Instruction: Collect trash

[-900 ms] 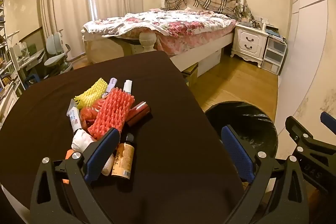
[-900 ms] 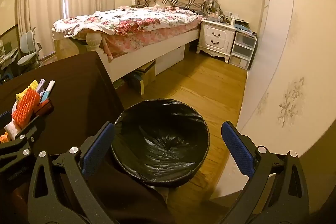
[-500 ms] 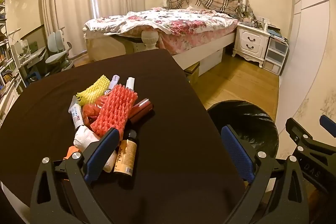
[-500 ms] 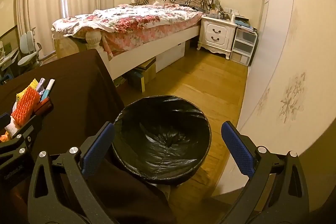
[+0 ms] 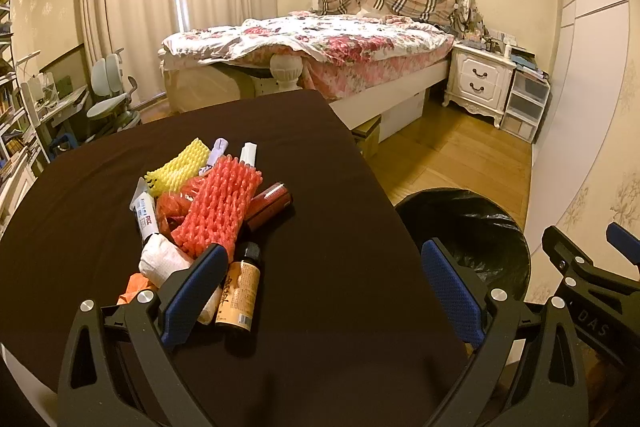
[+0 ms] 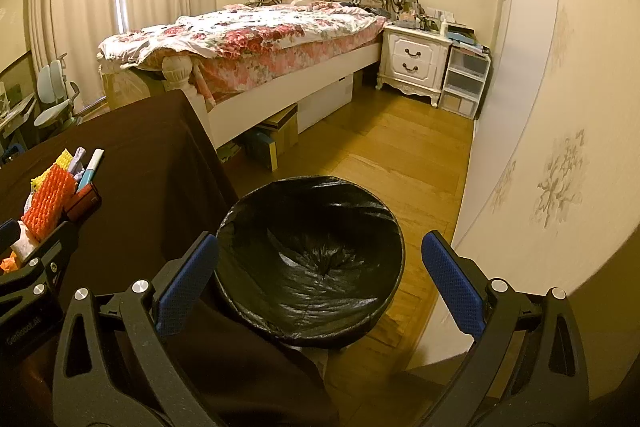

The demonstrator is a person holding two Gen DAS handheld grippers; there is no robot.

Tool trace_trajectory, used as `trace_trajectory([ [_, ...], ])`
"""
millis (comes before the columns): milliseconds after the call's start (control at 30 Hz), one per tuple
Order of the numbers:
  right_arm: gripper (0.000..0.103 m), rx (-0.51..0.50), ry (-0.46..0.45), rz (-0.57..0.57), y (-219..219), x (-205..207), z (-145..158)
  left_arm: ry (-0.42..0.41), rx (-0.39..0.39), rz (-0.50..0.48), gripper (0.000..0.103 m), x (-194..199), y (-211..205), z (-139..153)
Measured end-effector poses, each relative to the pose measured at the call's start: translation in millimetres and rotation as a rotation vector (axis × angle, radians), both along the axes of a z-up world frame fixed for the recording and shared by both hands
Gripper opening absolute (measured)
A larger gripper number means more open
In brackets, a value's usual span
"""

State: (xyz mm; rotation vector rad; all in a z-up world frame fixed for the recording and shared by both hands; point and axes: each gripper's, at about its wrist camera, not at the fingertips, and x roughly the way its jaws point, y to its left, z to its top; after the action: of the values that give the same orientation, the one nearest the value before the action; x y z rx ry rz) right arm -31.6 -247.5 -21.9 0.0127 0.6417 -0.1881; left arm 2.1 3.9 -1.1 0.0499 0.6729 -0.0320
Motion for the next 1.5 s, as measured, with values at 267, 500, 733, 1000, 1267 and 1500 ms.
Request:
trace_trajectory([
  [267, 0.099, 0.006, 0.006, -0.001, -0.3, 0.0, -1.0, 0.002, -0.002, -0.001, 0.097, 0.4, -0.5, 0.3],
  [500, 0.099, 0.007, 0.011, -0.001, 0.0, -0.4, -3.5, 0.005, -0.003, 0.0, 0.097, 0.8, -0.4, 0.4],
  [733, 0.099, 0.008, 0.011, -0.002, -0.8, -0.6, -4.1, 0.008, -0.004, 0.0, 0.097, 0.9, -0.6, 0.4],
  [1000, 0.099, 0.011, 0.014, -0.001, -2.7, 0.6, -5.0, 0.009, -0.003, 0.0, 0.097, 1.7, -0.1, 0.2],
  [1267, 0.099, 0.013, 0.016, -0.002, -3.2, 0.0, -7.7, 0.011, -0.004, 0.001, 0.097, 1.5, -0.7, 0.4],
  [1500, 0.099, 0.014, 0.018, -0.001, -3.7, 0.4, -7.3, 0.013, -0.005, 0.001, 0.097, 2.0, -0.5, 0.3],
])
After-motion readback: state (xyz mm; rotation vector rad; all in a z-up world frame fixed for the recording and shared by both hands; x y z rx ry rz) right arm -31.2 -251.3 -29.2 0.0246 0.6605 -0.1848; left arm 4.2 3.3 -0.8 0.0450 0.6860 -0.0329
